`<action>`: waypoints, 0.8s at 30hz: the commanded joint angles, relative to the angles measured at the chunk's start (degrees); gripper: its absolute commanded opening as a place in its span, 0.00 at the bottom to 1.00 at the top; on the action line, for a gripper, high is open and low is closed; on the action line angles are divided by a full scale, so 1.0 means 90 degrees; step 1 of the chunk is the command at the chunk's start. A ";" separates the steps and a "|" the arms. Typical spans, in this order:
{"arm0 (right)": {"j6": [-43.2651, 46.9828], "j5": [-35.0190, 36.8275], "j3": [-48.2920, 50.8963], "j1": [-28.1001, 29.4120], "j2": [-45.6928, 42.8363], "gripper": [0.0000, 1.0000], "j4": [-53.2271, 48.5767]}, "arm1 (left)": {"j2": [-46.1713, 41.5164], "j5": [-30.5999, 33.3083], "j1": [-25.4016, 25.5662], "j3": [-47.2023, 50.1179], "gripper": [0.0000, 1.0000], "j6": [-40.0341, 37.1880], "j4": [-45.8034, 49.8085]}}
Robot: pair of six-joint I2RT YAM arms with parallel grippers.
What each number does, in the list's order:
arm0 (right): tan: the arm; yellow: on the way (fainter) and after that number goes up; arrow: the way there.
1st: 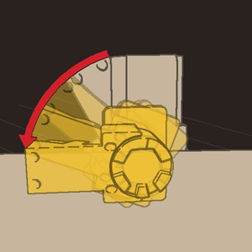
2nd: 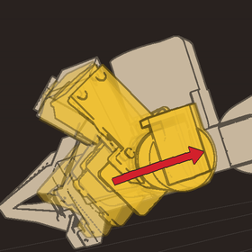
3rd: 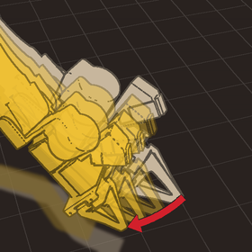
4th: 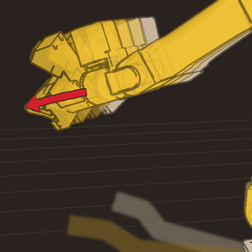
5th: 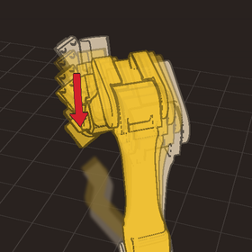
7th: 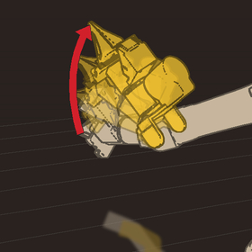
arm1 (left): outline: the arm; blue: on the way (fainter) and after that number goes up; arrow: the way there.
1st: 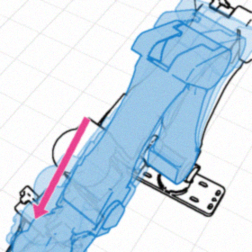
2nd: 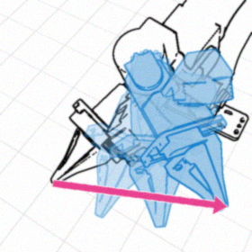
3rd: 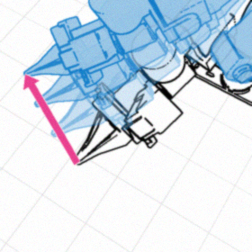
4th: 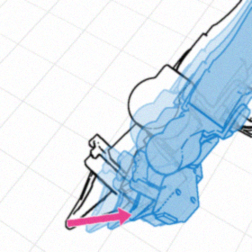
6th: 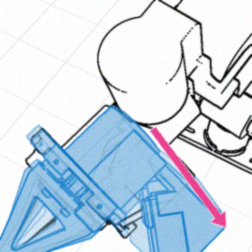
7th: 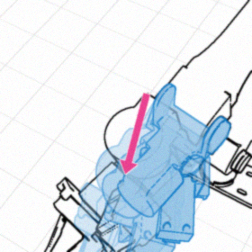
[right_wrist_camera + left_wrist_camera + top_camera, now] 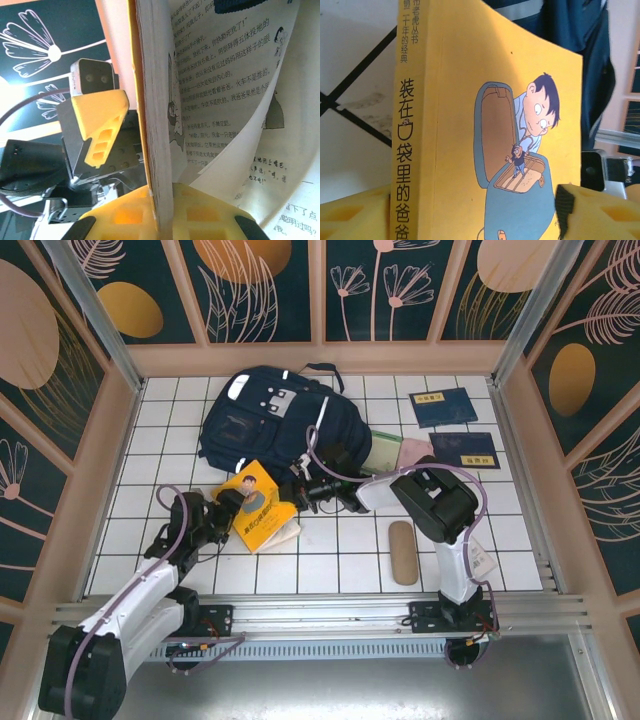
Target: Pack the student bag
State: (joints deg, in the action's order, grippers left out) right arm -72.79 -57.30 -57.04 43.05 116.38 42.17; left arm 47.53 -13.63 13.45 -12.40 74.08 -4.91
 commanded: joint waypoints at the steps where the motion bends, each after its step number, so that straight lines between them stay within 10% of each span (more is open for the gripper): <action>1: -0.0483 -0.0130 0.0104 -0.0087 -0.0320 0.09 0.0993 | -0.0120 -0.0002 -0.0052 0.0267 0.68 0.0243 -0.0935; 15: -0.0494 0.0004 0.0242 -0.0081 -0.0386 0.11 0.0979 | -0.0437 0.0205 -0.0056 0.0054 0.14 0.0153 -0.0960; 24: 0.1022 0.0703 -0.0065 -0.0077 -0.0909 0.51 -0.1291 | -0.0915 0.0476 -0.0054 -0.0434 0.00 -0.0281 -0.0100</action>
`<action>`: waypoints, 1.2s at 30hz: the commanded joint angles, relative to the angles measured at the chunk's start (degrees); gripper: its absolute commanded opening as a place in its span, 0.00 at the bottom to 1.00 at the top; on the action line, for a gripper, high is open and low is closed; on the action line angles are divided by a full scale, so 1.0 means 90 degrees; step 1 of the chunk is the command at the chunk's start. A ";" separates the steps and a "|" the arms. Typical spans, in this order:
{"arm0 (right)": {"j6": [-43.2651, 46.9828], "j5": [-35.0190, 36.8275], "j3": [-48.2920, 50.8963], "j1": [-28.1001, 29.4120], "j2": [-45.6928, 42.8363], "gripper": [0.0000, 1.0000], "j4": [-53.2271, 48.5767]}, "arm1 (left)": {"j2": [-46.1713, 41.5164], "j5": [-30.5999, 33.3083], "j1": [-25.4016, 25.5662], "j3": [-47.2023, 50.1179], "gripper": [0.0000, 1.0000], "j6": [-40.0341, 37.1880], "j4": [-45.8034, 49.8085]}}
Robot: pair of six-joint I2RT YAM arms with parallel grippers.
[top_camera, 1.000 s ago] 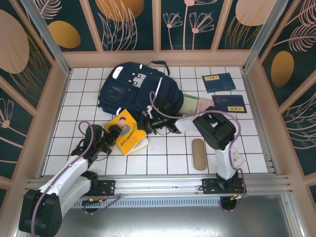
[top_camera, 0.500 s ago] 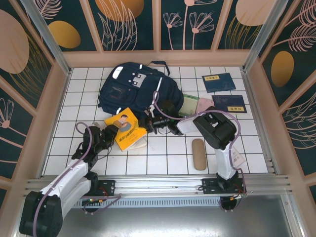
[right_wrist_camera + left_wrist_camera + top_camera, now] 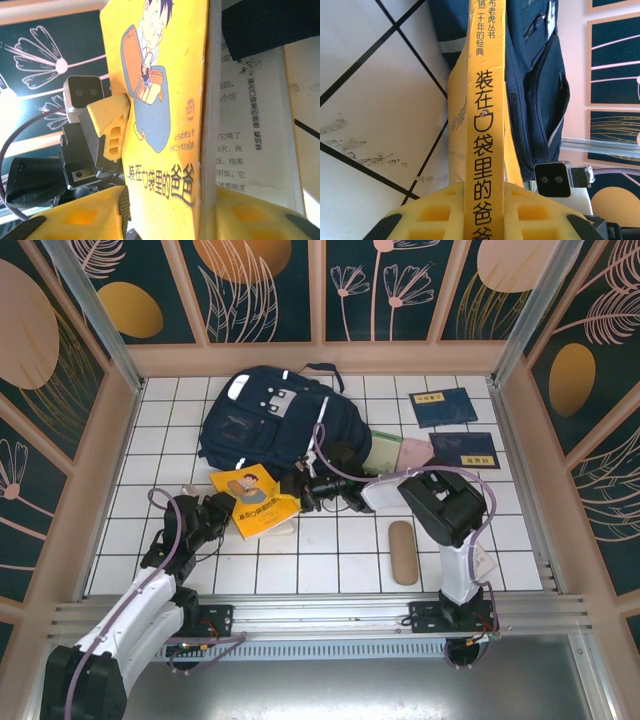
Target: Pack the student bag
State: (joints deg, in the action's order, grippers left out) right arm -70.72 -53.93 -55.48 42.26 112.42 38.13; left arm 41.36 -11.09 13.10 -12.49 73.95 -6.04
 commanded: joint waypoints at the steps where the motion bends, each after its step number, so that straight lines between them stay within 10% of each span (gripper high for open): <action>1: 0.1066 0.0526 -0.0280 0.0003 -0.0567 0.54 -0.1229 | -0.0276 0.0219 -0.0012 -0.0486 0.00 -0.0296 0.0077; 13: 0.2479 0.1975 -0.0136 -0.0223 -0.1833 0.99 -0.3187 | -0.0274 -0.0309 -0.0012 -0.1346 0.00 -0.1140 -0.0257; 23: 0.0592 0.1715 0.0630 -0.0233 -0.2404 0.99 -0.1316 | -0.0403 0.0367 -0.0019 -0.0643 0.00 0.0042 -0.2612; 36: -0.0884 0.2399 0.0856 0.0256 -0.2437 0.99 0.0690 | 0.0033 0.1365 0.0139 -0.1178 0.00 0.0402 -0.2856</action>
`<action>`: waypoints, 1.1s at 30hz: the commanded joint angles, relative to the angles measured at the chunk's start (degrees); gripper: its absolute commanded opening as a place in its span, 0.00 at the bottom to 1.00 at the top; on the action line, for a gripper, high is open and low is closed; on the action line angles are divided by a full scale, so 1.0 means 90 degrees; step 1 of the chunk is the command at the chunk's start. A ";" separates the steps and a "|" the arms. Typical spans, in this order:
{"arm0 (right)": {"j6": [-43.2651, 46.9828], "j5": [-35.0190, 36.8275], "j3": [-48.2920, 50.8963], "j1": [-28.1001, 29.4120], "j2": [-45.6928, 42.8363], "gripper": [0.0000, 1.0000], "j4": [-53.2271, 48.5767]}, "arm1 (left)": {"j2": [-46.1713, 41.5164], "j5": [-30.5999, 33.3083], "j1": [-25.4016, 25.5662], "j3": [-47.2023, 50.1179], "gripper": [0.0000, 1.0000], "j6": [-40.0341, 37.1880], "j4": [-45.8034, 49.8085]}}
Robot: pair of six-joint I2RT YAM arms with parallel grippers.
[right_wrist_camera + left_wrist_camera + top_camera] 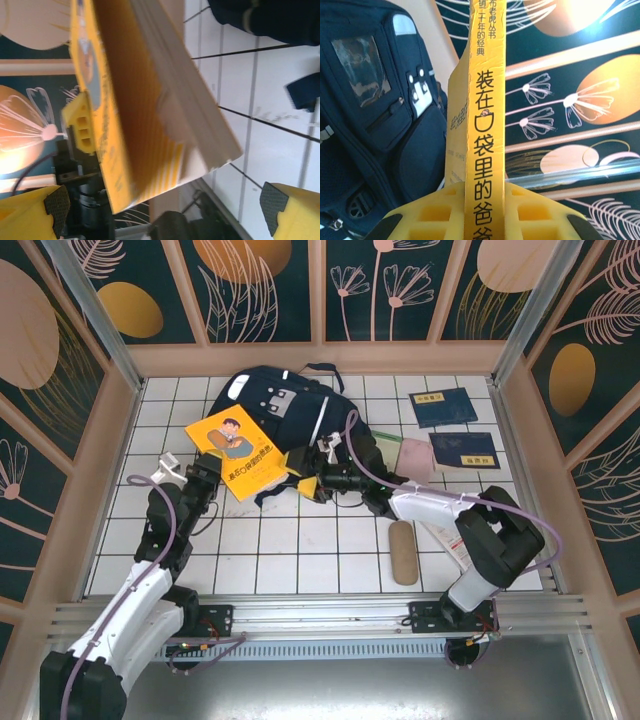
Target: Pack the student bag
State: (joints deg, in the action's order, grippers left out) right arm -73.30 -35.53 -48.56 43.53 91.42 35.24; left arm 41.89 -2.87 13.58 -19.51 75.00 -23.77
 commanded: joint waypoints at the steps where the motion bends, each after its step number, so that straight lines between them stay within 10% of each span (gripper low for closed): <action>1: -0.0752 0.0382 0.0059 0.0155 -0.0014 0.99 0.1221 | 0.0044 0.0510 0.0133 -0.0428 0.00 0.0307 -0.0953; 20: -0.1699 0.0618 -0.0338 0.0589 0.1281 0.97 0.2611 | 0.0708 0.0982 0.0694 -0.0890 0.00 0.0342 -0.1366; 33: -0.1667 0.1267 -0.0605 0.0388 0.1272 0.39 0.2968 | 0.0380 0.1283 0.0825 -0.0691 0.00 0.0286 -0.1000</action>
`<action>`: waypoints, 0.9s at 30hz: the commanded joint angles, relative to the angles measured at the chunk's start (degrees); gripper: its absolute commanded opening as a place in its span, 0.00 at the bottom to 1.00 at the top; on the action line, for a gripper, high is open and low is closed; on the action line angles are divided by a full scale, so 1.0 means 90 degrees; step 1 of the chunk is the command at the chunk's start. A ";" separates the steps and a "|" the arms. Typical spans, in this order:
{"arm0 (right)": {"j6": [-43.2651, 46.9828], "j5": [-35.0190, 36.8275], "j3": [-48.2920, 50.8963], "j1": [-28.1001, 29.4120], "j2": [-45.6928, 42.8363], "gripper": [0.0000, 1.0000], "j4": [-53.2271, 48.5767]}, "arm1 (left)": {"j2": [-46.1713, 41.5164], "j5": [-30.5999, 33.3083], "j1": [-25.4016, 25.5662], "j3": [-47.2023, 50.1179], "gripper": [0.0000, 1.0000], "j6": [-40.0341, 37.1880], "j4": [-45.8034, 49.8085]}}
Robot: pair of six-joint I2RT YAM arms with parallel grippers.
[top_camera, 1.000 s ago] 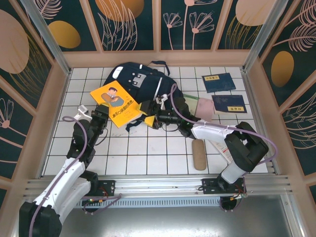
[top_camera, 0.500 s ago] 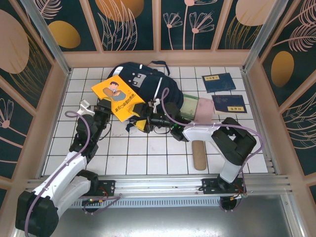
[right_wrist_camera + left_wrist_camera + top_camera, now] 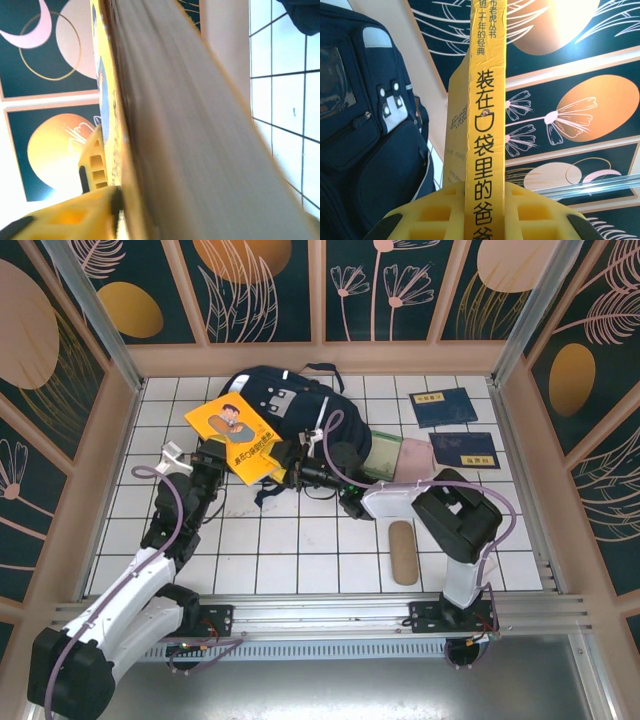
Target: Pack the student bag
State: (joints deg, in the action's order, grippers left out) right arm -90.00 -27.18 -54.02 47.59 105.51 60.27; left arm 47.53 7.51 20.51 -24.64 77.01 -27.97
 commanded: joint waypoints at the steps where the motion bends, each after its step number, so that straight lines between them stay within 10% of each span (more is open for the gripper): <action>1: 0.0227 0.0385 0.0046 -0.0068 -0.0340 0.34 0.0169 | -0.0252 0.0148 0.0062 -0.0097 0.00 0.0057 -0.0491; 6: 0.0389 0.0510 0.0129 -0.0084 -0.0518 0.16 -0.0054 | -0.0132 0.0133 0.0209 0.0039 0.00 0.0024 -0.0560; 19: 0.0838 0.0679 -0.0068 -0.0088 -0.0769 0.32 -0.0593 | 0.0136 0.0639 0.0912 0.0092 0.00 0.0162 -0.0489; 23: 0.0932 0.0827 0.0053 -0.0094 -0.0896 0.16 -0.0702 | 0.0217 0.0611 0.0963 0.0022 0.00 0.0043 -0.0351; 27: 0.1290 0.1071 0.0349 -0.0307 -0.1371 0.00 -0.1428 | 0.0090 0.0903 0.0963 -0.0330 0.41 -0.0551 0.0588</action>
State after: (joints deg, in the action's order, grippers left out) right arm -82.02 -20.86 -52.16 46.70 98.13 50.22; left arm 49.76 15.05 28.53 -23.99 76.38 -26.24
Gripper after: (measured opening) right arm 0.182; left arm 0.311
